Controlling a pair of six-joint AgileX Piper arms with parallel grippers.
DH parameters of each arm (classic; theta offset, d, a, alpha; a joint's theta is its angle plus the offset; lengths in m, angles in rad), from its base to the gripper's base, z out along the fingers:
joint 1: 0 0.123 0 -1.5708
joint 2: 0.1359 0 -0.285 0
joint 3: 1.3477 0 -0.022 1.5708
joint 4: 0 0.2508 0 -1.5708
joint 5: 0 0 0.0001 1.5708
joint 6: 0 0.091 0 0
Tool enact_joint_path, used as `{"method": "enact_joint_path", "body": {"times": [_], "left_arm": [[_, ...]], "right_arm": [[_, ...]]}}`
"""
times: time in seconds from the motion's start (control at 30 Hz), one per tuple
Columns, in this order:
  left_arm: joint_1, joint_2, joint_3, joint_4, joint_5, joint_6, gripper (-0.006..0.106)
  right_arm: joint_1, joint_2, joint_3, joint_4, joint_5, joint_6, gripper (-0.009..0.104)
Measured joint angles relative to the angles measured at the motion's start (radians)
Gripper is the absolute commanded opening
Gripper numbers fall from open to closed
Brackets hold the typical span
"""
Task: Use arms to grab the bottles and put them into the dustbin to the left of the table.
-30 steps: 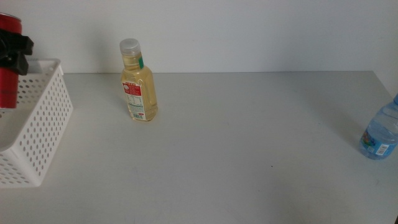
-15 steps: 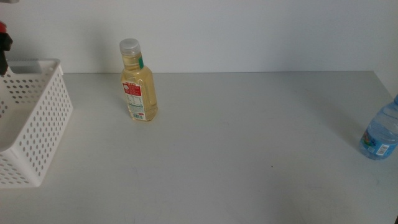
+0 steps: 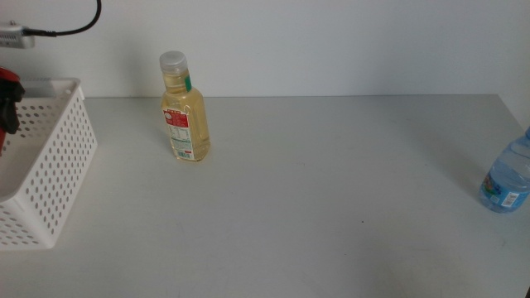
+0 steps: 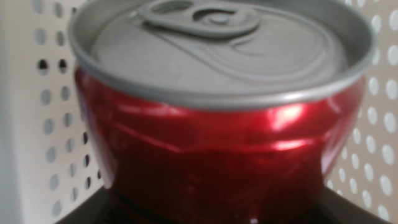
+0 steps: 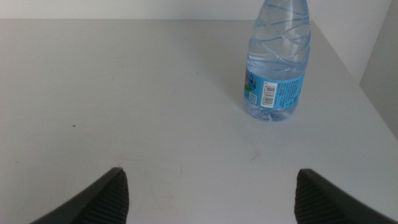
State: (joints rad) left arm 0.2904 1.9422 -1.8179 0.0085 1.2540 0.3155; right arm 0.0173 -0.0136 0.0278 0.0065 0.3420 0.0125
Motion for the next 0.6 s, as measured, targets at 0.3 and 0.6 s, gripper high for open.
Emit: {"method": "enact_joint_path", "body": {"times": [0.3,0.6], "left_arm": [[0.000,0.091,0.000,0.000,-0.010,0.002,-0.002],[0.000,0.153,0.000,0.000,-0.014,0.004,-0.002]], "right_arm": [[0.000,0.000,0.000,-0.001,0.000,0.000,0.094],[0.000,0.000,0.000,-0.001,0.000,0.000,0.094]]}}
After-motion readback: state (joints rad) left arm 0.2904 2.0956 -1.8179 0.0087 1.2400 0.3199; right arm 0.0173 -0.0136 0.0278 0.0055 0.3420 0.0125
